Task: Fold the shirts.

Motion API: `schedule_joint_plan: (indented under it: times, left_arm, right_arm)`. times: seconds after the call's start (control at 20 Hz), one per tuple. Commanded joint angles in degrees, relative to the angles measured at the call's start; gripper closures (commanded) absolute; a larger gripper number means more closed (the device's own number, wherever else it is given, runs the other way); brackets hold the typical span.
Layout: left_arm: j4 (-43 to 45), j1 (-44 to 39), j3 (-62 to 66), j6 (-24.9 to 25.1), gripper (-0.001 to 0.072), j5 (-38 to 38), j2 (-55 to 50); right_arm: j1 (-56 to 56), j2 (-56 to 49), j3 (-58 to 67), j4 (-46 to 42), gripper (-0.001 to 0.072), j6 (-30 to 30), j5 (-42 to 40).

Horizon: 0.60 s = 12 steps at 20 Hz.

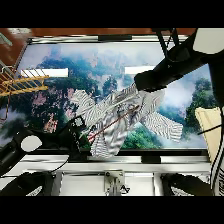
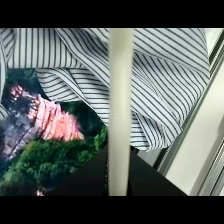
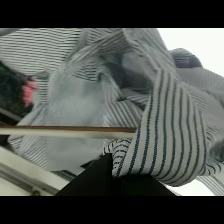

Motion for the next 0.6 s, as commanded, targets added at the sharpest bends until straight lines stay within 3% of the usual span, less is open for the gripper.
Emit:
schedule_joint_plan:
  times: [0.0, 0.3, 0.55]
  left_arm:
    - [-4.7, 0.0, 1.8, 2.3, 0.0650, 1.1, -3.0]
    - [-5.5, 0.0, 4.8, 7.0, 0.0649, -1.9, -7.6]
    - [-5.6, 0.1, 6.1, 6.2, 0.0649, -3.1, -7.6]
  right_arm:
    - [3.8, 0.7, 0.0, 7.9, 0.0639, 0.5, 0.7]
    - [11.5, 0.5, 0.0, 4.2, 0.0639, 0.7, 4.2]
    - [11.8, 0.6, 0.0, 5.9, 0.0638, 3.0, 4.4]
